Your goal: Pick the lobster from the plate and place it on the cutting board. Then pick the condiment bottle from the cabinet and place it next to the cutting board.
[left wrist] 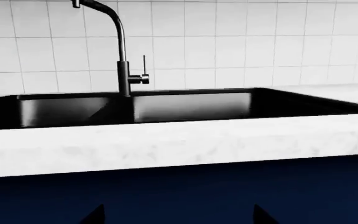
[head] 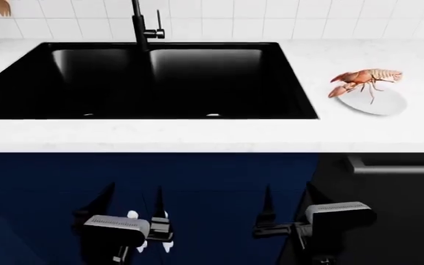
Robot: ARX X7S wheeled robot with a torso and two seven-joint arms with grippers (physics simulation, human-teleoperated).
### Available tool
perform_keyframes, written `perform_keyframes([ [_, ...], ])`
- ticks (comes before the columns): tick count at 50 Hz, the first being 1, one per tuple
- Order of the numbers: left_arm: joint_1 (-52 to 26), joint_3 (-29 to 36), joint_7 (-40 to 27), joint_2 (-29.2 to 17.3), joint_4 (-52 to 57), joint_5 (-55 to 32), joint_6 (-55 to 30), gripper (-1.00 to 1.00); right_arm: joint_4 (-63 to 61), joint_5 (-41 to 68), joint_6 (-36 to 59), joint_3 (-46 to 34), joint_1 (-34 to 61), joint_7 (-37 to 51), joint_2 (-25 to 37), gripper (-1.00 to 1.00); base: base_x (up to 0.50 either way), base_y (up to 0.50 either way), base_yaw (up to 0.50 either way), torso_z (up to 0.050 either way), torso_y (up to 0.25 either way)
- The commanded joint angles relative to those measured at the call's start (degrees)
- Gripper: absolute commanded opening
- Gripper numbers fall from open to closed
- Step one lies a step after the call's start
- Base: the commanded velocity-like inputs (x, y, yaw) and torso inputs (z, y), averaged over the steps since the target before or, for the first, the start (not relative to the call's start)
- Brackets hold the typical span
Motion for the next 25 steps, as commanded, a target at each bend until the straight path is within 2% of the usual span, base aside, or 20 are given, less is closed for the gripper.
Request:
perform_keyframes([
  [1, -4.7, 0.9, 4.8, -7.3, 11.8, -2.9, -9.8, 1.0, -16.1, 3.7, 17.2, 0.3, 4.7, -3.2, 7.7, 1.0, 0.0, 0.0, 0.0, 0.05, 0.0],
  [7, -11.3, 0.7, 8.4, -11.9, 17.1, -5.8, -19.3, 1.0, -24.6, 11.2, 33.4, 3.5, 13.4, -6.7, 12.2, 1.0, 0.0, 0.0, 0.0, 0.05, 0.0],
  [14, -18.9, -0.1, 11.8, -14.8, 19.6, -11.7, -29.4, 1.0, -28.8, 21.2, 48.1, 8.6, 25.4, -10.3, 15.8, 1.0, 0.0, 0.0, 0.0, 0.05, 0.0],
  [18, -21.3, -0.4, 11.4, -15.9, 20.4, -12.3, -33.0, 1.0, -28.6, 23.2, 51.6, 9.7, 30.6, -11.0, 17.4, 1.0, 0.0, 0.0, 0.0, 0.039, 0.0],
  [25, -25.2, -1.0, 10.3, -16.8, 20.5, -13.2, -38.3, 1.0, -26.1, 24.8, 53.5, 10.9, 34.2, -12.5, 18.8, 1.0, 0.0, -0.5, 0.0, 0.0, 0.0],
])
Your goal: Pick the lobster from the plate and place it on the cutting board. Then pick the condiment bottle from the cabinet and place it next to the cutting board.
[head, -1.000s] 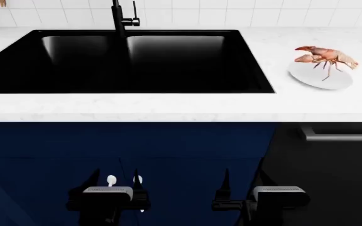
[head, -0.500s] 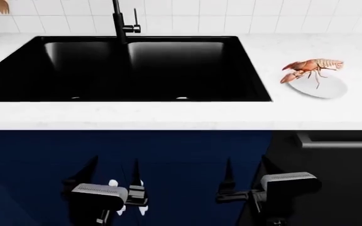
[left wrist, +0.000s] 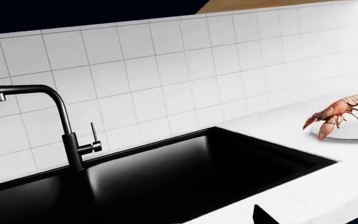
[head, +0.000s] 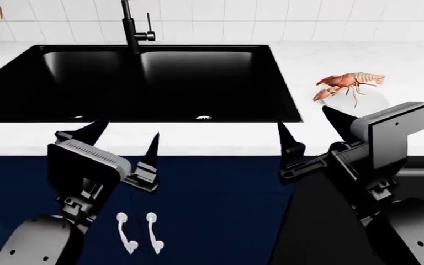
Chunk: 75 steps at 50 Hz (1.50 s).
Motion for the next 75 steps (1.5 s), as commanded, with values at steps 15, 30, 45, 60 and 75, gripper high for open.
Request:
perform_keyframes([
  [15, -10.0, 0.3, 0.0, -4.1, 2.5, -2.2, -12.8, 1.0, 2.4, 4.3, 9.3, 1.5, 12.1, -4.2, 7.2, 1.0, 0.0, -0.5, 0.0, 0.0, 0.0],
  [30, -9.7, 0.4, -0.4, -4.6, 4.0, -2.4, -13.0, 1.0, 2.1, 4.6, 9.2, 0.6, 12.8, -4.2, 7.5, 1.0, 0.0, -0.5, 0.0, 0.0, 0.0],
  [45, -9.2, 0.9, -0.6, -5.0, 5.2, -2.6, -13.4, 1.0, 2.6, 4.2, 8.0, -0.8, 12.8, -4.1, 7.5, 1.0, 0.0, -0.5, 0.0, 0.0, 0.0],
  [60, -8.9, 1.2, -0.8, -5.3, 5.3, -2.5, -13.2, 1.0, 2.3, 4.6, 8.6, -1.6, 13.4, -4.1, 8.1, 1.0, 0.0, -0.5, 0.0, 0.0, 0.0],
  [75, -9.0, 0.6, -1.1, -5.9, 6.4, -3.0, -13.7, 1.0, 1.4, 5.0, 7.4, -3.0, 13.8, -4.6, 7.8, 1.0, 0.02, -0.25, 0.0, 0.0, 0.0],
])
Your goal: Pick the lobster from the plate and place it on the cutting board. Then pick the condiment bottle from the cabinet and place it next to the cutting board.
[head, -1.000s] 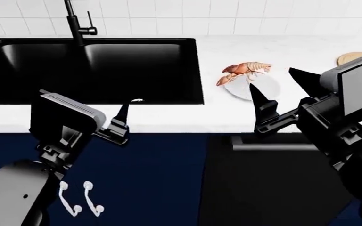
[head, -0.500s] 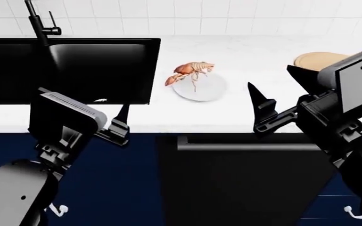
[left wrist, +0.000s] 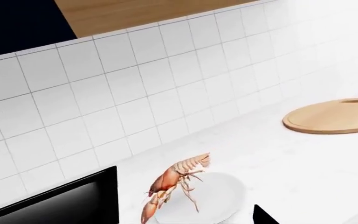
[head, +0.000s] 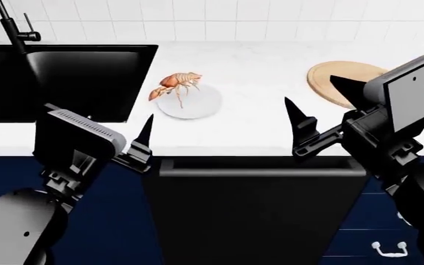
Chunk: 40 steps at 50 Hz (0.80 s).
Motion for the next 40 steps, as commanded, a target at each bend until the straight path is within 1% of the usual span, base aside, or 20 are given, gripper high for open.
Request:
perform_keyframes([
  [1, -0.1, -0.5, -0.3, -0.5, 1.0, -0.3, -0.5, 1.0, -1.1, 1.2, -0.1, -0.3, 0.5, -0.7, 0.1, 1.0, 0.21, 0.0, 0.0, 0.0, 0.0],
  [8, -0.8, -0.9, -0.7, -0.8, 1.6, -0.5, -1.0, 1.0, -1.1, 2.4, 1.4, 0.1, 2.7, -1.1, 0.5, 1.0, 0.22, 0.0, 0.0, 0.0, 0.0],
  [12, -2.6, -2.1, -0.9, -1.3, 3.0, -1.3, -2.3, 1.0, -1.2, 4.0, 3.8, 0.7, 6.8, -1.5, 1.0, 1.0, 0.22, 0.0, 0.0, 0.0, 0.0],
  [15, -5.1, -3.0, -0.6, -2.3, 4.7, -2.5, -4.6, 1.0, -1.3, 5.5, 6.7, 0.8, 11.2, -1.9, 1.8, 1.0, 0.22, 0.0, 0.0, 0.0, 0.0],
  [22, -13.3, -4.6, 1.6, -5.6, 6.1, -5.7, -10.4, 1.0, -0.3, 6.9, 11.4, -2.1, 19.4, -2.7, 3.4, 1.0, 0.22, 0.0, 0.0, 0.0, 0.0],
  [28, -19.5, -4.4, 3.9, -8.0, 4.2, -6.3, -11.2, 1.0, -0.3, 7.9, 13.5, -4.0, 23.8, -3.8, 4.6, 1.0, 0.22, 0.0, 0.0, 0.0, 0.0],
  [40, -19.5, -5.1, 3.8, -8.7, 5.5, -6.4, -10.9, 1.0, -0.4, 7.9, 12.5, -6.7, 24.9, -5.6, 7.0, 1.0, 0.22, 0.0, 0.0, 0.0, 0.0],
])
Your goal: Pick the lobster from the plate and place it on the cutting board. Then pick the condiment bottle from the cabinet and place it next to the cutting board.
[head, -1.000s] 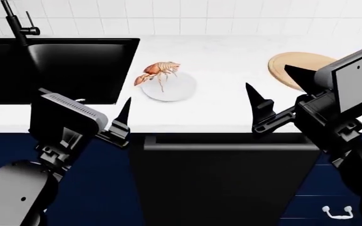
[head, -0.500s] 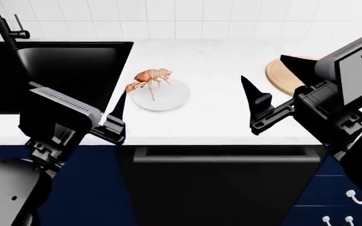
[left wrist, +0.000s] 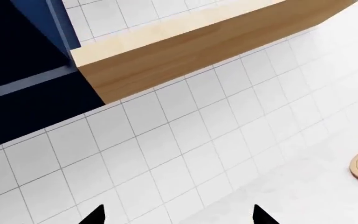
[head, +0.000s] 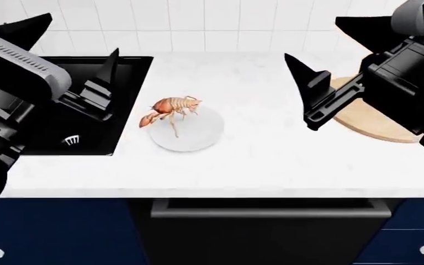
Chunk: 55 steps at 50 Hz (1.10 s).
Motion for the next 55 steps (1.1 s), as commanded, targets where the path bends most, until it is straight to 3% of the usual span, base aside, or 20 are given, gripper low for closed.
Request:
perform_keyframes([
  [1, -2.5, -0.5, 0.7, -1.4, 0.5, -0.6, -0.8, 1.0, -0.3, 0.7, 0.7, -2.3, 3.0, -1.5, 2.1, 1.0, 0.25, 0.0, 0.0, 0.0, 0.0],
  [46, 0.4, 0.9, -0.1, -2.7, 2.5, 0.7, 1.4, 1.0, -3.5, 1.1, -1.8, -5.4, 0.3, -2.2, 4.8, 1.0, 0.36, 0.0, 0.0, 0.0, 0.001],
  [55, 0.8, 0.7, -0.2, -2.8, 2.6, 0.6, 1.6, 1.0, -4.8, 6.3, 2.5, -3.6, 2.5, -2.3, 1.2, 1.0, 0.19, 0.0, 0.0, 0.0, 0.001],
])
